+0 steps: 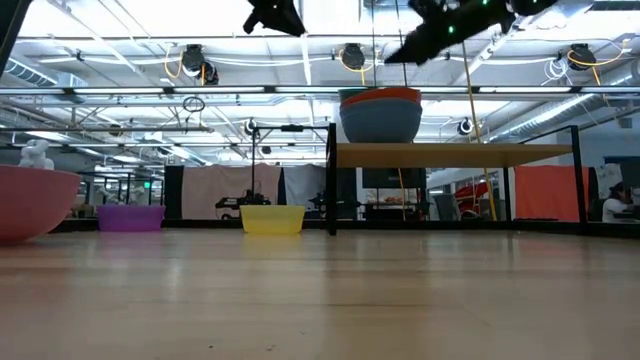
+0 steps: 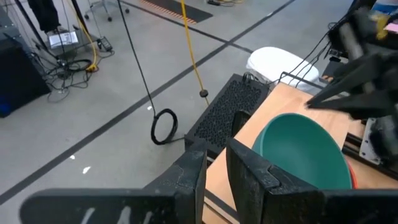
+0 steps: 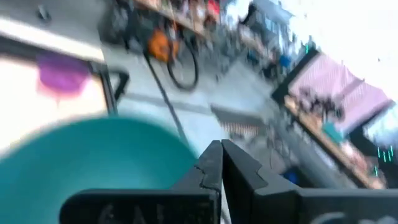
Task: Place and stack bowls onto a shelf
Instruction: Stack the dark blue bowl on the shelf, then stack the pink bowl on the shelf
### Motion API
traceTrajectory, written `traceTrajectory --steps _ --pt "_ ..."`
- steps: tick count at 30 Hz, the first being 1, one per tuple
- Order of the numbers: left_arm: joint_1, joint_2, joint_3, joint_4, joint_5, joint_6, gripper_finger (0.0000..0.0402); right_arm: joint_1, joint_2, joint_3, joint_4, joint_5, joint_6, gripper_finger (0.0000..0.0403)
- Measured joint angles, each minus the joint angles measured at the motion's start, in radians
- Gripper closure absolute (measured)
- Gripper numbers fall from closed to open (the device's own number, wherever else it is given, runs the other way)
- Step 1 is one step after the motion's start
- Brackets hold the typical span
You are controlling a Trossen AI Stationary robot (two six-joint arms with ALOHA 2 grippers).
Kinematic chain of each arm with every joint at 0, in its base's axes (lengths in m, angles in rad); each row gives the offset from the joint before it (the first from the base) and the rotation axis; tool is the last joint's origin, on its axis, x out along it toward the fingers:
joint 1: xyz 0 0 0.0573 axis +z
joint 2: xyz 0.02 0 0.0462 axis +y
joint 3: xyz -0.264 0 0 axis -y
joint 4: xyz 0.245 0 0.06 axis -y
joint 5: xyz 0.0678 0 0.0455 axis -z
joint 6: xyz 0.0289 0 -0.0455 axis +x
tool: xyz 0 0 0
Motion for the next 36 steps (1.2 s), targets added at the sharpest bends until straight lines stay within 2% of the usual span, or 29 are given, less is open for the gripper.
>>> traceTrajectory --steps 4,8,16,20,22,26,31,36 --pt "0.0 0.0 0.0 -0.005 0.0 -0.003 0.0334 -0.022 0.008 0.007 0.046 -0.039 -0.009 0.0403" --pt "0.0 0.0 0.0 -0.005 0.0 -0.013 0.0334 -0.053 0.059 0.006 0.069 -0.126 0.016 0.0403" --pt "0.0 0.0 0.0 -0.009 0.0 -0.04 0.0334 -0.103 0.192 0.005 0.186 -0.133 0.078 0.0403" --pt "0.0 0.0 0.0 -0.014 0.0 -0.041 0.0334 -0.117 0.227 0.005 0.174 -0.211 0.106 0.0403" --pt "0.0 0.0 0.0 -0.024 0.0 -0.044 0.0334 -0.116 0.23 0.005 0.182 -0.215 0.105 0.0403" --pt "0.0 0.0 0.0 -0.057 0.0 -0.045 0.0334 -0.117 0.191 0.005 0.187 -0.212 0.104 0.0403" --pt "0.0 0.0 0.0 -0.157 0.0 -0.039 0.0334 -0.117 0.075 0.005 0.19 -0.212 0.108 0.0403" --pt "-0.004 -0.004 0.0 -0.389 -0.003 -0.075 0.0334 -0.116 -0.061 0.005 0.125 -0.242 0.128 0.0403"
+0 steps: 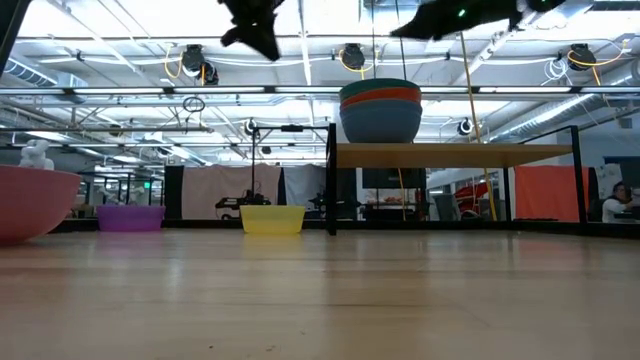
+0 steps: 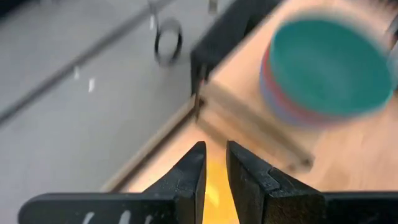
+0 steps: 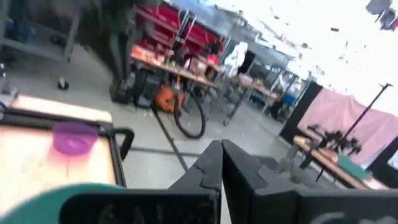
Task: Place and stack bowls onto a shelf
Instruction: Stack the pink bowl on the shelf
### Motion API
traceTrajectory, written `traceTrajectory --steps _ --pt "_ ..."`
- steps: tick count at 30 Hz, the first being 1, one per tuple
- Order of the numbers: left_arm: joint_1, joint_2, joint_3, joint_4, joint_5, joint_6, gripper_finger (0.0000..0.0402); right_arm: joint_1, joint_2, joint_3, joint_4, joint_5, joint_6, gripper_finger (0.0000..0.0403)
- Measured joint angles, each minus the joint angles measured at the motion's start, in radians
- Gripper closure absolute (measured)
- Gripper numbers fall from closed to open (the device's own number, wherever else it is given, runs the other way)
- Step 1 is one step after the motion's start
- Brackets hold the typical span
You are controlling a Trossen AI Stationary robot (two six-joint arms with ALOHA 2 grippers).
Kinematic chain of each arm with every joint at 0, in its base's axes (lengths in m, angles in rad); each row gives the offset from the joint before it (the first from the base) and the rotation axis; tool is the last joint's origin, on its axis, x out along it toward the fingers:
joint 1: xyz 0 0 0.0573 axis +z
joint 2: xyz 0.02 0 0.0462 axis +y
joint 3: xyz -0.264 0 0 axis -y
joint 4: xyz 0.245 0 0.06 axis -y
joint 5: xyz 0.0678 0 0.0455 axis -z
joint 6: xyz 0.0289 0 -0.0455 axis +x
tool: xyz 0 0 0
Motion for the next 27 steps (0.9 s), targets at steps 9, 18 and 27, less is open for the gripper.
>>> traceTrajectory --steps 9,18,27 --pt "-0.044 -0.006 -0.028 -0.398 -0.003 -0.42 0.0334 0.0 -0.175 0.0 -0.096 -0.021 0.024 0.0403" --pt "-0.175 -0.082 -0.179 -0.402 0.047 -0.594 0.0334 0.0 -0.224 0.0 -0.131 -0.02 0.035 0.0403" --pt "-0.371 -0.236 -0.485 -0.403 0.057 -0.902 0.0335 0.0 -0.225 0.0 -0.142 -0.019 0.077 0.0403"
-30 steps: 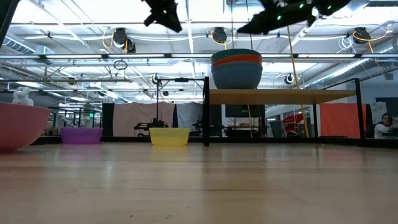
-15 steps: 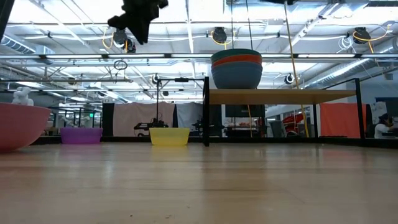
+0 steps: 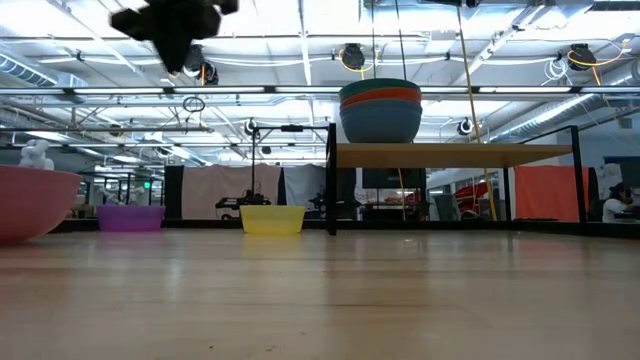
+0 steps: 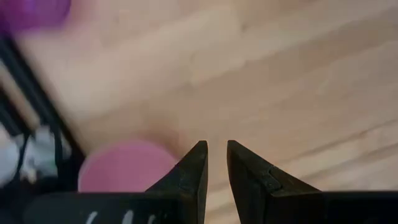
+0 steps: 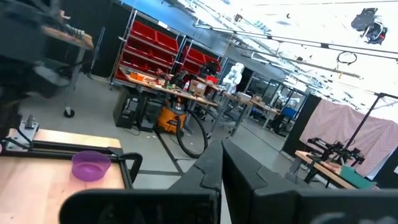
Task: Place and stack bowls onto a shelf
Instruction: Stack the pink bowl on the shelf
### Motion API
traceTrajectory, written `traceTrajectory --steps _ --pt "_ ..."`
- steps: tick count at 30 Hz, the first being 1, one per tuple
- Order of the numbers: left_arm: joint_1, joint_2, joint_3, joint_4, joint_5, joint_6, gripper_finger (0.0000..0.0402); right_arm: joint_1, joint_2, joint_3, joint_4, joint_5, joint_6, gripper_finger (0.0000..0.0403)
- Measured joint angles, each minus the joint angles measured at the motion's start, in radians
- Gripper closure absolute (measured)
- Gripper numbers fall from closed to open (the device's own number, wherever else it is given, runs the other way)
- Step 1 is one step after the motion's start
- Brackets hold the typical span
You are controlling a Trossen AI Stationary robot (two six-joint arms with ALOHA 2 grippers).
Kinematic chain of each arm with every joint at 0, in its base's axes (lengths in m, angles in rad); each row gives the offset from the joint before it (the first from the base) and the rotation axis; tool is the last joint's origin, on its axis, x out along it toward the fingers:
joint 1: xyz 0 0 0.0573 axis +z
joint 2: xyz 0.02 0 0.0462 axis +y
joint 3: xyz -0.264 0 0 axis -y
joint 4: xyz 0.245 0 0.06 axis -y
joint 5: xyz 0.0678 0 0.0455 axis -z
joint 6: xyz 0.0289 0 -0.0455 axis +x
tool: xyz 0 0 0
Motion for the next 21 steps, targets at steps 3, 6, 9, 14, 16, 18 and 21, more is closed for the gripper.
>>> traceTrajectory --steps 3,6,9,14,16,18,21 --pt "-0.068 -0.051 -0.093 0.001 0.0 -0.118 0.0335 0.0 0.0 0.0 0.0 0.001 0.018 0.0403" --pt "-0.132 -0.075 -0.166 0.006 0.044 -0.239 0.0335 0.0 0.0 0.0 0.0 0.0 0.051 0.0403" --pt "-0.191 -0.098 -0.24 0.019 0.081 -0.323 0.0335 0.0 0.0 0.0 0.0 0.001 0.068 0.0403" --pt "-0.277 -0.102 -0.347 0.036 0.085 -0.408 0.0335 0.0 0.0 0.0 0.0 0.001 0.079 0.0403" --pt "-0.299 -0.104 -0.392 0.065 0.099 -0.43 0.0335 0.0 0.0 0.0 0.0 0.001 0.079 0.0403" --pt "-0.318 -0.102 -0.434 0.117 0.123 -0.454 0.0335 0.0 0.0 0.0 0.0 0.001 0.079 0.0403" --pt "-0.349 -0.102 -0.5 0.197 0.17 -0.471 0.0335 0.0 0.0 0.0 0.0 0.001 0.092 0.0403"
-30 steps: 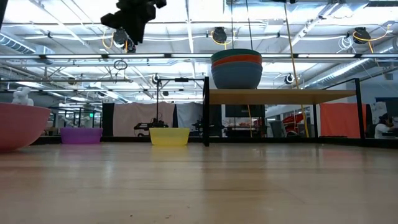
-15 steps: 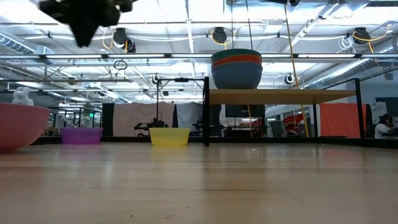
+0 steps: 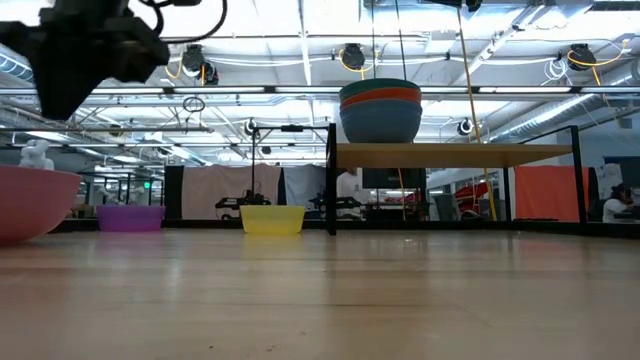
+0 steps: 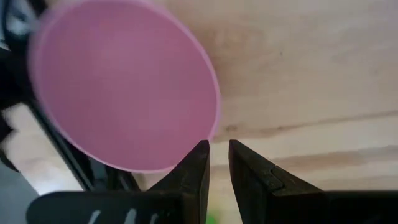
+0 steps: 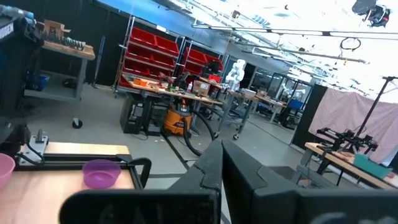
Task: Place and stack bowls onto a shelf
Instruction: Stack the pink bowl on the shelf
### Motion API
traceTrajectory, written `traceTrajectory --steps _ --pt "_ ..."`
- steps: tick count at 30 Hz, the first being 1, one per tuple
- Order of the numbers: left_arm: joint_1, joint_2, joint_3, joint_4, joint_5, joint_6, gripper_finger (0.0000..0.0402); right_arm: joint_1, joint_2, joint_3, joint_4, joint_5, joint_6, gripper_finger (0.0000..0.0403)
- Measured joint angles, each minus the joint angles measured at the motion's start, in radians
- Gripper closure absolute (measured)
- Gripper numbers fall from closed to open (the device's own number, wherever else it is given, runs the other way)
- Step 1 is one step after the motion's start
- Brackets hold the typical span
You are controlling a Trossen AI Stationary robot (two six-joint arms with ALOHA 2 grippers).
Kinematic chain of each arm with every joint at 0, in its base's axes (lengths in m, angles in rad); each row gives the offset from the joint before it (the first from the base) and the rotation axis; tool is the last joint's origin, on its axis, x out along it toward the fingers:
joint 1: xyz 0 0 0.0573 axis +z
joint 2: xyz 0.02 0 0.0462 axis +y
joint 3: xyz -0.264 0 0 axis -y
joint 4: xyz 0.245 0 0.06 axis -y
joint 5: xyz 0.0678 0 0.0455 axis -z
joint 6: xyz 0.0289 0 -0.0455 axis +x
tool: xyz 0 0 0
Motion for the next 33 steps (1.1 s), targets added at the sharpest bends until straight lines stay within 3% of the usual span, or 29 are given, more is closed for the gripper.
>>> traceTrajectory --steps 10,19,24,33 --pt "-0.058 0.0 -0.164 0.097 0.052 -0.119 0.0334 0.0 0.0 0.0 0.005 0.0 0.011 0.0403" --pt "-0.064 -0.012 -0.17 0.171 0.129 -0.101 0.0334 0.0 0.0 0.0 0.005 0.007 0.01 0.0403" --pt "-0.069 -0.01 -0.17 0.224 0.124 -0.013 0.0334 0.0 0.0 0.0 0.004 0.008 0.01 0.0403" --pt "-0.077 -0.003 -0.17 0.212 0.073 -0.022 0.0335 0.0 0.0 0.0 0.004 0.009 0.009 0.0403"
